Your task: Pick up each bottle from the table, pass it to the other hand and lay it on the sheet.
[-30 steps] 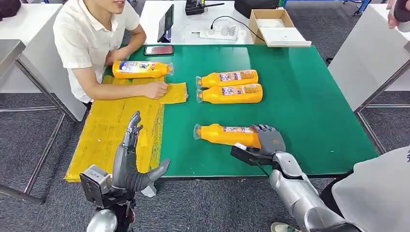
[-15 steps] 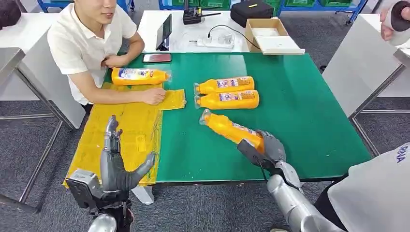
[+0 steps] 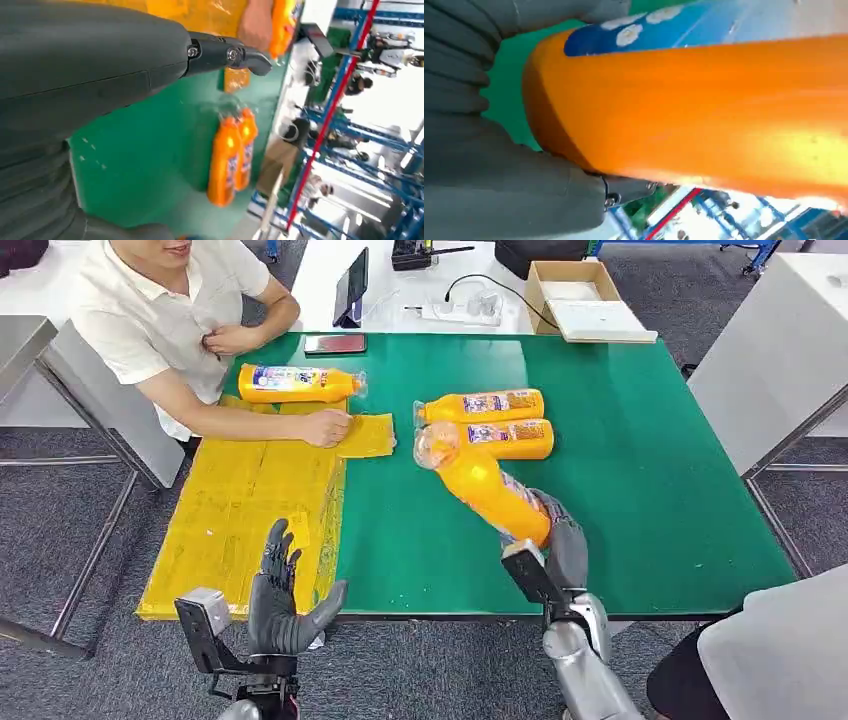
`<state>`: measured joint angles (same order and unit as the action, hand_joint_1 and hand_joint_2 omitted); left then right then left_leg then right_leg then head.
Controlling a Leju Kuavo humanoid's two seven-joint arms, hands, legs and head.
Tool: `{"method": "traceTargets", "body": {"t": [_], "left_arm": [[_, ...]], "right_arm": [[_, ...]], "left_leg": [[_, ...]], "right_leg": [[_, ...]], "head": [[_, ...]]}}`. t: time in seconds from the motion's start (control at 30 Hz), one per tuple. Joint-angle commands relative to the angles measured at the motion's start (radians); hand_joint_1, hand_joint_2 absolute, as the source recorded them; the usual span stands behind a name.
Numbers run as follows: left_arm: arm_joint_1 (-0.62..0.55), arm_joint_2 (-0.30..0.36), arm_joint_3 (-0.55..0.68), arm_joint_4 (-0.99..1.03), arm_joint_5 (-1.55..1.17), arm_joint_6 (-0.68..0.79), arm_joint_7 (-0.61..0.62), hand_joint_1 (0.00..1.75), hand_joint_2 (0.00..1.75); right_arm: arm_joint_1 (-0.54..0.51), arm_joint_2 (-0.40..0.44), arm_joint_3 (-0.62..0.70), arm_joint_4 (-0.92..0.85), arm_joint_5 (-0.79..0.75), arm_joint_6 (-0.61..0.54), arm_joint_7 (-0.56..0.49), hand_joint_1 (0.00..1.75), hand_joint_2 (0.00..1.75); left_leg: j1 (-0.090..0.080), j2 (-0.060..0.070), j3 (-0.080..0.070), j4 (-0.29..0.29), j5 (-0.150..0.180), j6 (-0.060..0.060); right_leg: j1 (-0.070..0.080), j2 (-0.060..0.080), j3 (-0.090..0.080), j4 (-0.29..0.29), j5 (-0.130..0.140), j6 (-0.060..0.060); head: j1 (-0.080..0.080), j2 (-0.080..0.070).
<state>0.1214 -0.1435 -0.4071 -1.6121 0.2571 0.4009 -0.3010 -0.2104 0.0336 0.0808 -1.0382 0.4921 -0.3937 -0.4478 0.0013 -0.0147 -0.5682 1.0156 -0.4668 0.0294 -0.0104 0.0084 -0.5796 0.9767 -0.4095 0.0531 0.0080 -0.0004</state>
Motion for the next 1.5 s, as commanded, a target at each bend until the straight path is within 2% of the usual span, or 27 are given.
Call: {"method": "traceTargets", "body": {"t": [0.03, 0.07, 0.3, 0.43, 0.6, 0.7, 0.8, 1.5], "left_arm": [[-0.021, 0.048, -0.009, 0.103, 0.016, -0.038, -0.015, 0.0, 1.75], [-0.033, 0.067, -0.046, 0.104, -0.024, -0.078, -0.023, 0.0, 1.75], [-0.05, 0.051, -0.053, 0.108, -0.051, -0.104, -0.02, 0.0, 1.75], [-0.056, 0.047, -0.056, 0.081, -0.111, -0.125, -0.08, 0.0, 1.75], [-0.038, 0.039, -0.072, 0.045, -0.117, -0.156, -0.07, 0.0, 1.75], [-0.017, 0.049, -0.1, -0.029, -0.093, -0.222, -0.109, 0.0, 1.75], [-0.002, 0.061, -0.118, -0.073, -0.045, -0.275, -0.082, 0.0, 1.75], [-0.001, 0.066, -0.12, -0.068, -0.034, -0.289, -0.08, 0.0, 1.75]], "right_arm": [[0.079, 0.017, 0.229, -0.206, 0.012, 0.025, 0.007, 1.75, 1.75], [0.073, 0.015, 0.261, -0.21, 0.012, 0.032, 0.008, 1.75, 1.75], [0.051, -0.001, 0.293, -0.2, 0.02, 0.028, 0.014, 1.75, 1.75], [0.039, -0.01, 0.31, -0.197, 0.048, 0.021, 0.012, 1.75, 1.75], [0.037, -0.015, 0.351, -0.169, 0.101, 0.03, 0.048, 1.75, 1.75], [0.027, -0.006, 0.368, -0.131, 0.119, 0.043, 0.06, 1.75, 1.75], [0.01, 0.006, 0.384, -0.082, 0.133, 0.047, 0.075, 1.75, 1.75], [0.005, 0.009, 0.387, -0.07, 0.137, 0.047, 0.076, 1.75, 1.75]], "left_leg": [[0.0, 0.006, 0.003, -0.002, -0.002, -0.002], [0.0, 0.005, 0.002, -0.002, -0.001, -0.002], [0.0, 0.002, 0.0, -0.001, 0.0, -0.001], [0.0, 0.002, 0.0, -0.001, 0.0, -0.002], [0.0, 0.003, 0.0, -0.001, -0.001, -0.001], [0.0, 0.002, -0.001, -0.001, -0.001, -0.001], [0.0, 0.004, -0.001, -0.001, -0.001, -0.001], [0.0, 0.003, -0.002, -0.001, 0.0, -0.001]], "right_leg": [[0.0, 0.004, 0.001, 0.0, -0.001, -0.002], [0.0, 0.003, 0.0, 0.0, -0.001, -0.002], [0.0, 0.001, -0.002, -0.001, 0.0, -0.002], [0.0, 0.0, -0.001, -0.001, -0.001, -0.002], [0.0, 0.001, -0.001, 0.0, -0.001, -0.002], [0.0, 0.001, -0.002, 0.0, 0.0, -0.002], [0.0, 0.002, -0.003, -0.001, 0.0, -0.002], [0.0, 0.001, -0.003, -0.001, 0.0, -0.002]], "head": [[0.0, 0.0], [0.0, 0.0], [0.0, 0.0], [0.0, 0.0], [0.0, 0.0], [0.0, 0.0], [0.0, 0.0], [0.0, 0.0]]}}
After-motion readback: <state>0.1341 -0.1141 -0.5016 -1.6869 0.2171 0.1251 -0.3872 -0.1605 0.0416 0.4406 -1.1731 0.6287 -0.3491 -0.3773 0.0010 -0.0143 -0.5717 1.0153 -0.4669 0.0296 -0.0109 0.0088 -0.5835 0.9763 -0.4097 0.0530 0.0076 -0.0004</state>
